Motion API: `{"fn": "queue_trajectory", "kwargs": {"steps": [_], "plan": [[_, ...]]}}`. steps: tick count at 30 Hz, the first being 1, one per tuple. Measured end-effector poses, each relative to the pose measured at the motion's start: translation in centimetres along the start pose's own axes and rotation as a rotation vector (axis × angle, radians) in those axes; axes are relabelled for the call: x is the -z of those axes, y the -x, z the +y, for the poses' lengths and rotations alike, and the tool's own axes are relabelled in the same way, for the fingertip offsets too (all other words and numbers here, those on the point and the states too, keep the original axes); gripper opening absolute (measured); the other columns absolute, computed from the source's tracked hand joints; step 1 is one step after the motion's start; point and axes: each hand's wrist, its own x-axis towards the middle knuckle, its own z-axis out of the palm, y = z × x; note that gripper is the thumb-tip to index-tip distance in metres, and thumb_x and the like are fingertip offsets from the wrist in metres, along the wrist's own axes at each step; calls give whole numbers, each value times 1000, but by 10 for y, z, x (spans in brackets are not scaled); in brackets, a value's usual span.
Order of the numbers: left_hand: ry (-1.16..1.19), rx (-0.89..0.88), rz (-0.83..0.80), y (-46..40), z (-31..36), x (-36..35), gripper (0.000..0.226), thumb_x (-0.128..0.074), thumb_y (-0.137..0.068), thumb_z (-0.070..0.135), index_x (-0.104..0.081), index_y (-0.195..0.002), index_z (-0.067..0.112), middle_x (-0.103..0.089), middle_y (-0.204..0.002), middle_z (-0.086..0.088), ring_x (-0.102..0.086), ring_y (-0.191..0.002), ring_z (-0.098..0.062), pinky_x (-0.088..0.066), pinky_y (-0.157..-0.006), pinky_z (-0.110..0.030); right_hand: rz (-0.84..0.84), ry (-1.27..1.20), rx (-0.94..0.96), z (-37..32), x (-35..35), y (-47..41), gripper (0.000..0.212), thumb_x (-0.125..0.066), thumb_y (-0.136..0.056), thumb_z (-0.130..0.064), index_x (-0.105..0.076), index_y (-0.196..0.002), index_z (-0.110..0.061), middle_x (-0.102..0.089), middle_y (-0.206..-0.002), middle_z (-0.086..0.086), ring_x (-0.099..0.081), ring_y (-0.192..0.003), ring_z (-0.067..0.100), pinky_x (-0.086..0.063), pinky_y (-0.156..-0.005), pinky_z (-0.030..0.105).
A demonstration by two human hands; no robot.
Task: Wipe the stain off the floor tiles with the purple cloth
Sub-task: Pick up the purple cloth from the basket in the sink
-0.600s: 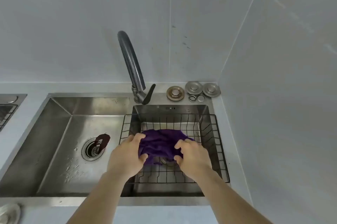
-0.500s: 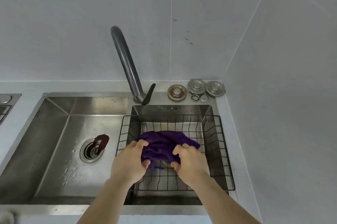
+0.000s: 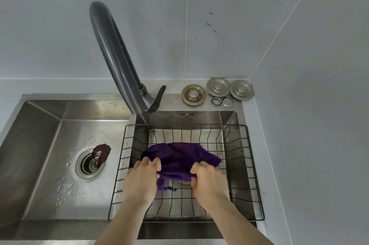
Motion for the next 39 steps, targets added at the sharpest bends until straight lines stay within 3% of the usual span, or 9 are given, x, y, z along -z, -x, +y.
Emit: {"fn": "queue_trajectory", "kwargs": {"steps": [3,6,13,18,22,26,32,36,39], "plan": [[-25,-5,46,5,0,8,14,-56,-96,19,-53,-109,25,-61,-92,6,-60,-86,-17,-45,-68,-28,42,-5,-13,1,7,3,21,-59,-96,-24,-61,-117,-26,-66,-113,-4,-65,-101,19,-55,-82,32],[0,-10,82,13,0,22,24,-62,-90,14,-48,-107,23,-59,-90,5,-56,-82,-16,-42,-63,-26,101,-12,-1,-4,20,11,22,-58,-98,-23,-61,-119,-27,-66,-116,-5,-65,-103,18,-55,-82,32],[39,-74,269,52,-3,86,26,-57,-87,12,-51,-111,20,-60,-101,1,-58,-94,-24,-41,-64,-32,296,15,41,-31,73,50,20,-60,-98,-20,-63,-117,-26,-66,-110,-5,-65,-99,20,-57,-82,38],[43,-142,465,122,-10,145,18,-59,-88,11,-58,-104,19,-64,-96,-1,-61,-86,-25,-45,-67,-34,503,47,85,-76,122,114,21,-62,-95,-13,-66,-113,-24,-64,-106,-3,-65,-95,22,-59,-74,39],[45,-190,606,195,-24,188,19,-54,-91,9,-58,-106,19,-64,-101,-1,-59,-95,-26,-45,-76,-36,657,90,137,-122,153,187,27,-66,-85,-2,-70,-107,-18,-65,-103,4,-66,-89,33,-42,-62,34],[132,-215,735,280,-37,221,16,-50,-95,11,-55,-107,20,-59,-103,-3,-61,-88,-31,-49,-79,-43,778,143,195,-165,166,274,41,-68,-79,3,-68,-115,-18,-63,-107,6,-63,-93,34,-36,-67,34],[236,-225,784,382,-50,236,24,-42,-94,3,-50,-104,24,-49,-106,0,-63,-81,-34,-51,-67,-46,869,98,208,-199,167,374,27,-51,-99,-11,-66,-117,-25,-62,-108,2,-60,-96,31,-36,-69,33],[285,-248,787,430,-56,236,30,-42,-89,1,-49,-100,29,-46,-106,3,-64,-88,-29,-53,-67,-46,887,22,217,-208,164,423,21,-50,-103,-23,-68,-112,-25,-64,-107,2,-62,-94,33,-41,-68,35],[309,-255,799,451,-57,231,31,-45,-91,4,-47,-94,35,-46,-102,8,-60,-77,-28,-50,-62,-41,872,1,201,-208,160,448,20,-50,-103,-25,-69,-111,-25,-65,-107,2,-62,-93,33,-38,-68,34]]}}
